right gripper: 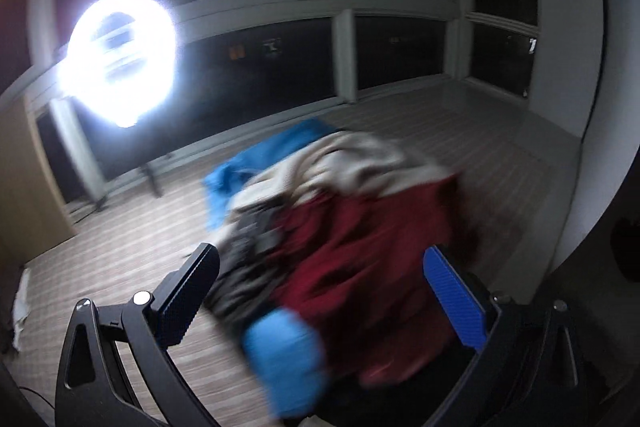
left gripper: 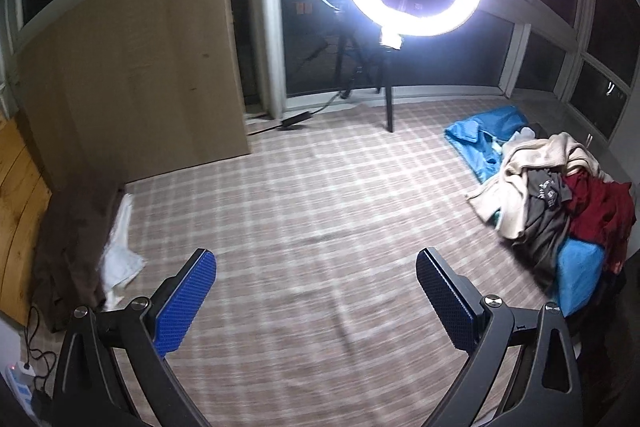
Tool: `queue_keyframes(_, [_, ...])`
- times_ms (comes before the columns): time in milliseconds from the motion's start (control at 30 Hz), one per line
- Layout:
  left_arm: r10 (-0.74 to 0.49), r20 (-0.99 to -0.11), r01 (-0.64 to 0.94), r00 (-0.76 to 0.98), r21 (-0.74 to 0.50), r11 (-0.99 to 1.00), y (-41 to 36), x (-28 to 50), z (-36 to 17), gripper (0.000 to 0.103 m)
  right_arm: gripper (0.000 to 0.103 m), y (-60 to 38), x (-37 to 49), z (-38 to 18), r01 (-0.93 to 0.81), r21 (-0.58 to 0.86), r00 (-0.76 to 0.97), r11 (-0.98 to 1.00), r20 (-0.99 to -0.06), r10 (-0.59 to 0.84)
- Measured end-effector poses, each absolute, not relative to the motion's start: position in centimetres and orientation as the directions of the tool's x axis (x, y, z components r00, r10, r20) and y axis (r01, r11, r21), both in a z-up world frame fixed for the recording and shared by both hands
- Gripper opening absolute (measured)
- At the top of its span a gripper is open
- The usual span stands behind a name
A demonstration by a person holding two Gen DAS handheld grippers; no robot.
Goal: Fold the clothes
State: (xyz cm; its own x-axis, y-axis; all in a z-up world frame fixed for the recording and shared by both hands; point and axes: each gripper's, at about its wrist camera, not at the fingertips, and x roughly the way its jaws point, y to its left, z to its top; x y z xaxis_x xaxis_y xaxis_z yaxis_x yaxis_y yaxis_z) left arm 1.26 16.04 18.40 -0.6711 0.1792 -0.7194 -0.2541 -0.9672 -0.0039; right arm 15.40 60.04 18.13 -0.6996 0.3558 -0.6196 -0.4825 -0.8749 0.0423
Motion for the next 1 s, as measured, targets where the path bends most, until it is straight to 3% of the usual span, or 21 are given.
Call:
queue_keyframes(200, [0.197, -0.729, -0.277, -0.656, -0.011, -0.961, 21.8, 0.8, 18.7, 0.101, 0.101, 69.7, 14.5, 19.1, -0.500, 0.005, -0.682, -0.866, -0.618, 0.390])
queue_keyframes(500, [0.171, -0.734, -0.295, -0.658, 0.043, -0.955, 26.3, 1.1, 19.6, 0.101, 0.101, 72.2, 4.9, 16.2, -0.385, -0.099, -0.622, -0.918, -0.707, 0.337])
queue_keyframes(700, [0.122, -0.739, -0.268, -0.662, 0.082, -0.960, 26.3, 0.5, 19.9, 0.101, 0.101, 75.9, -1.6, 12.6, -0.390, 0.033, -0.515, -0.920, -0.836, 0.188])
queue_keyframes(733, [0.119, -0.742, -0.263, -0.660, 0.079, -0.962, 26.3, 0.4, 19.9, 0.101, 0.097, 76.5, -2.3, 12.0, -0.392, 0.063, -0.508, -0.918, -0.846, 0.158])
queue_keyframes(767, [0.117, -0.744, -0.258, -0.658, 0.077, -0.963, 26.2, 0.2, 19.8, 0.101, 0.086, 77.1, -2.5, 11.6, -0.391, 0.101, -0.519, -0.915, -0.845, 0.128])
queue_keyframes(800, [0.117, -0.747, -0.258, -0.654, 0.075, -0.963, 26.2, 0.1, 19.8, 0.101, 0.057, 77.5, -2.6, 11.4, -0.395, 0.140, -0.527, -0.908, -0.844, 0.099])
queue_keyframes(833, [0.117, -0.750, -0.262, -0.651, 0.078, -0.962, 26.2, 0.1, 19.7, 0.101, 0.039, 77.9, -2.6, 11.4, -0.393, 0.184, -0.541, -0.901, -0.839, 0.064])
queue_keyframes(900, [0.110, -0.753, -0.271, -0.649, 0.093, -0.958, 26.1, 0.0, 19.4, 0.101, 0.027, 78.3, -2.3, 12.0, -0.358, 0.249, -0.579, -0.900, -0.815, 0.005])
queue_keyframes(933, [0.107, -0.754, -0.273, -0.648, 0.099, -0.957, 25.9, -0.1, 19.3, 0.101, 0.017, 78.2, -2.3, 12.3, -0.348, 0.244, -0.583, -0.905, -0.812, 0.005])
queue_keyframes(1000, [0.104, -0.757, -0.276, -0.645, 0.103, -0.956, 25.5, -0.2, 19.0, 0.101, 0.009, 78.1, -2.0, 13.1, -0.338, 0.255, -0.596, -0.906, -0.803, -0.004])
